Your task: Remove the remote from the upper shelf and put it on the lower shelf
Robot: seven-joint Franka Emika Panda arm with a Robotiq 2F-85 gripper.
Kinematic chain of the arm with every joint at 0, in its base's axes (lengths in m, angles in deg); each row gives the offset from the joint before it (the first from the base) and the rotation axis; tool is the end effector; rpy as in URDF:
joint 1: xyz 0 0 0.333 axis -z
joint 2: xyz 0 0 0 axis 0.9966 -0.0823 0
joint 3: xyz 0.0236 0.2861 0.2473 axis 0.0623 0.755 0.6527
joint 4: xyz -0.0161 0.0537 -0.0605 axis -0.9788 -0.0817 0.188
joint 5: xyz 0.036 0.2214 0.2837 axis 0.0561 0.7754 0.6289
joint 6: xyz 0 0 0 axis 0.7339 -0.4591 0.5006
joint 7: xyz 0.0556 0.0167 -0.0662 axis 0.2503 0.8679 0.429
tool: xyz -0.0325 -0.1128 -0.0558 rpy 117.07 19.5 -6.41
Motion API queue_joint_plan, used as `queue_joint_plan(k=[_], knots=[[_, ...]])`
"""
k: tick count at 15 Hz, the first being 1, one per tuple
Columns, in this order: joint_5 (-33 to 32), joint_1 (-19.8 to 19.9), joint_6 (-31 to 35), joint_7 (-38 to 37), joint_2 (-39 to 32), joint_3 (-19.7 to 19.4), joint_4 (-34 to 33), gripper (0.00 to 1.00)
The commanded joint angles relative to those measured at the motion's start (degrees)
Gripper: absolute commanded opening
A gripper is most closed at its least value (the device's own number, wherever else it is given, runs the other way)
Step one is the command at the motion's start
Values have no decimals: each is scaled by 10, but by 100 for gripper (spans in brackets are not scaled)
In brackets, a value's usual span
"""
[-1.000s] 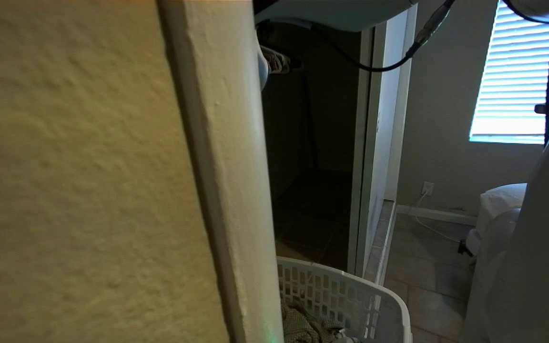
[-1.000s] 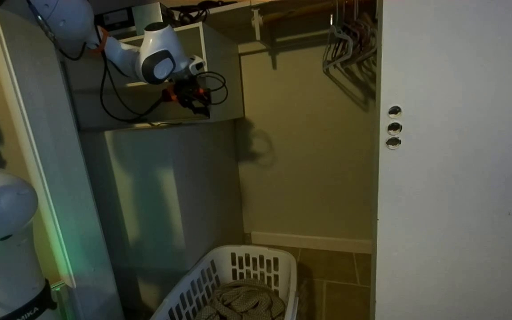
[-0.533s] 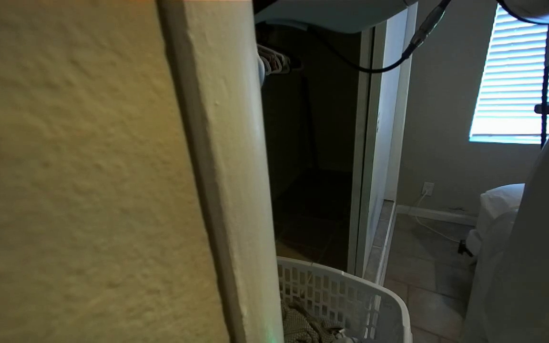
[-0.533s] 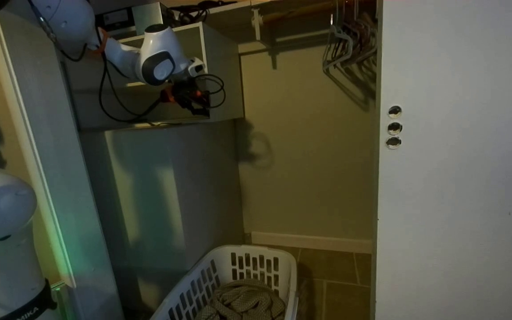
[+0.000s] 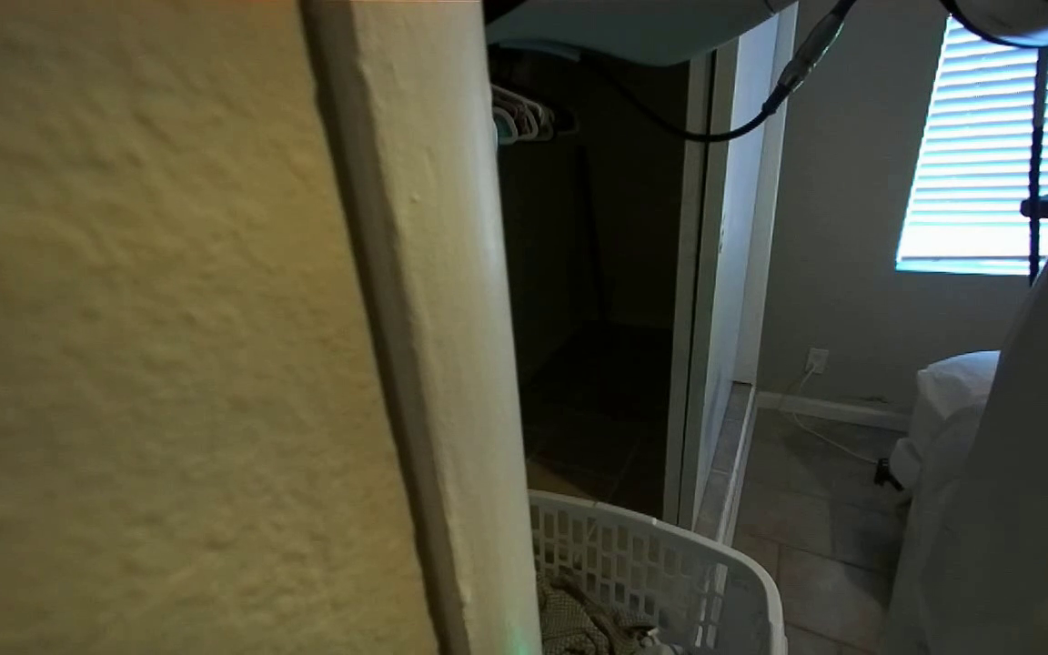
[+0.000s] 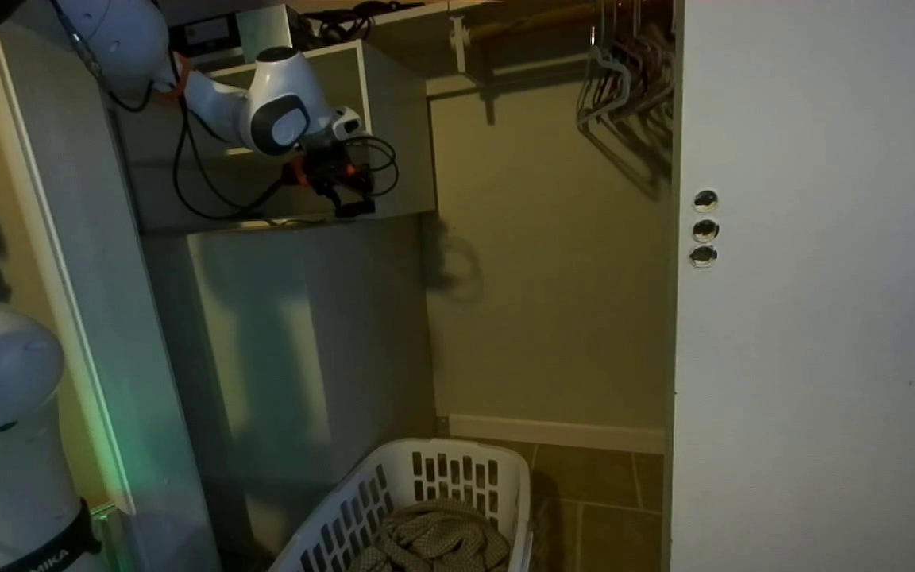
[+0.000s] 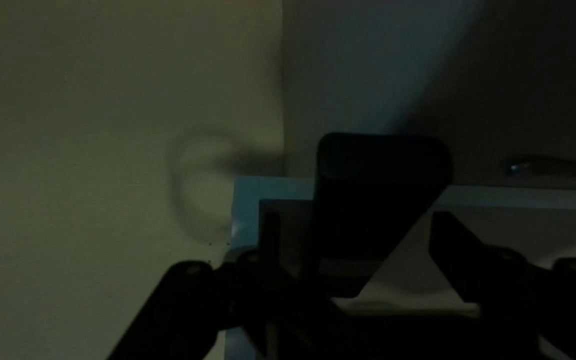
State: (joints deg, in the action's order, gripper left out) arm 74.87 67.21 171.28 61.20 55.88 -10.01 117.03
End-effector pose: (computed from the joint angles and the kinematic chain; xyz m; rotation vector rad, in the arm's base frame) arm 0.5083 0.2034 0.6233 -2.5990 -0.7889 -1.0510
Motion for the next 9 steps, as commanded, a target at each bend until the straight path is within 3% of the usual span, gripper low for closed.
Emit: queue_joint_plan(k=[1,5,9], knots=[[-6,17,-16,-10,-11,12,-23,100],[-2,10,-30,-2,5,0,-24,100],[73,-5,-71,68,49,-16,-14,100]])
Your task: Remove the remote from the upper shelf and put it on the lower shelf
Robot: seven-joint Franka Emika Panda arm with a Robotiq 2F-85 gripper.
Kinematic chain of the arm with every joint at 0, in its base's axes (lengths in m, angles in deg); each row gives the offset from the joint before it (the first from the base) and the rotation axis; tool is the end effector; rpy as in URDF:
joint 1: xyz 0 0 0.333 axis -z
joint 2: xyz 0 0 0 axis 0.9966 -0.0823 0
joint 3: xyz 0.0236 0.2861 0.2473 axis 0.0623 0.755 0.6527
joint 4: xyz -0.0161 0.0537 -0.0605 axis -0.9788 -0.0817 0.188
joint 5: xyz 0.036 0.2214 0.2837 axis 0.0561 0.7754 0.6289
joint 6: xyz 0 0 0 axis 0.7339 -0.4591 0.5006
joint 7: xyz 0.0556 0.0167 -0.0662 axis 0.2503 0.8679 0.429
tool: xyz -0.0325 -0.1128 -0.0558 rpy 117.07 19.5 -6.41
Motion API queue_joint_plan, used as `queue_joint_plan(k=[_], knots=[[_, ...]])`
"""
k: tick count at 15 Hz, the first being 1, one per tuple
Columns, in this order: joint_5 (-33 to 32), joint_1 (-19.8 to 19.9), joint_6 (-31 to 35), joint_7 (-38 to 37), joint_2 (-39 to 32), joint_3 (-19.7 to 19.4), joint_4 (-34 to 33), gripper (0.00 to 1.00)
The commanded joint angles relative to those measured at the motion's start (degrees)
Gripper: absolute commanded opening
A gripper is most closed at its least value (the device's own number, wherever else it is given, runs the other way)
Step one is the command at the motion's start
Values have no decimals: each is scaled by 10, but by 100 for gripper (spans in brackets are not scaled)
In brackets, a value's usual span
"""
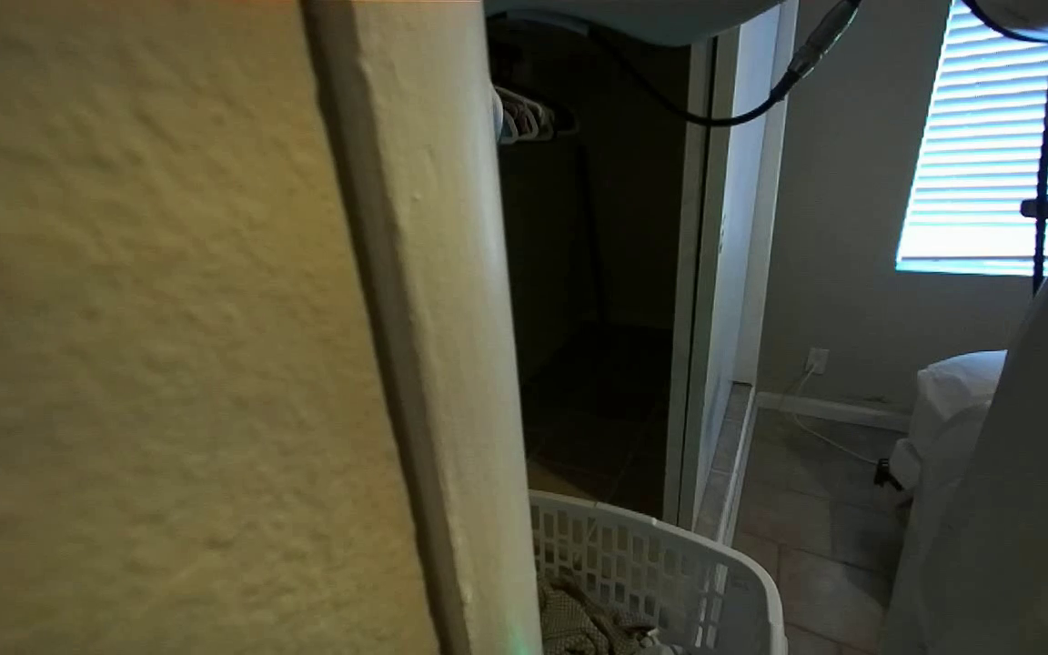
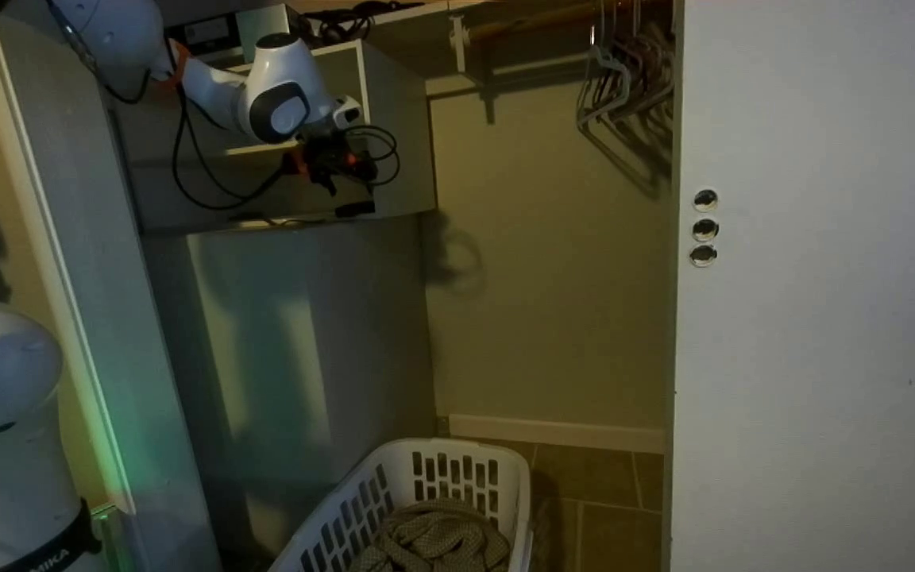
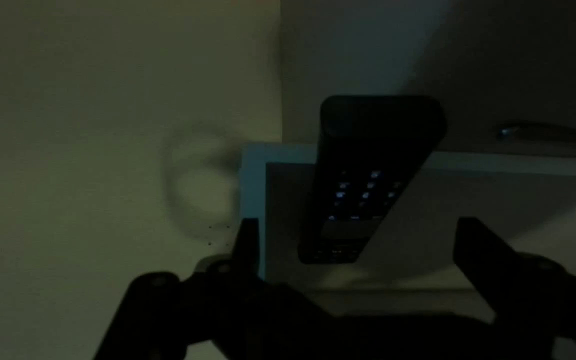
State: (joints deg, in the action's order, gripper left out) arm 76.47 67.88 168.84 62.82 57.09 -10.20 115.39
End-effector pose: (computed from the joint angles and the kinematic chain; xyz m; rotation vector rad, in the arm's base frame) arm 0.5054 0.1960 0.6432 -2.5764 -0.7914 -1.0631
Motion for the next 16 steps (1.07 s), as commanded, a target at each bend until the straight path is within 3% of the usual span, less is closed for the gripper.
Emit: queue_joint_plan(k=[1,5,11,12,16], knots=[[70,-5,-60,65,50,-10,7,100],[127,-7,-128,137,113,-36,30,100],[119,1,-147,151,185,-68,76,100],[103,2,-143,131,154,-59,48,100],[103,2,-143,131,159,-61,53,100]])
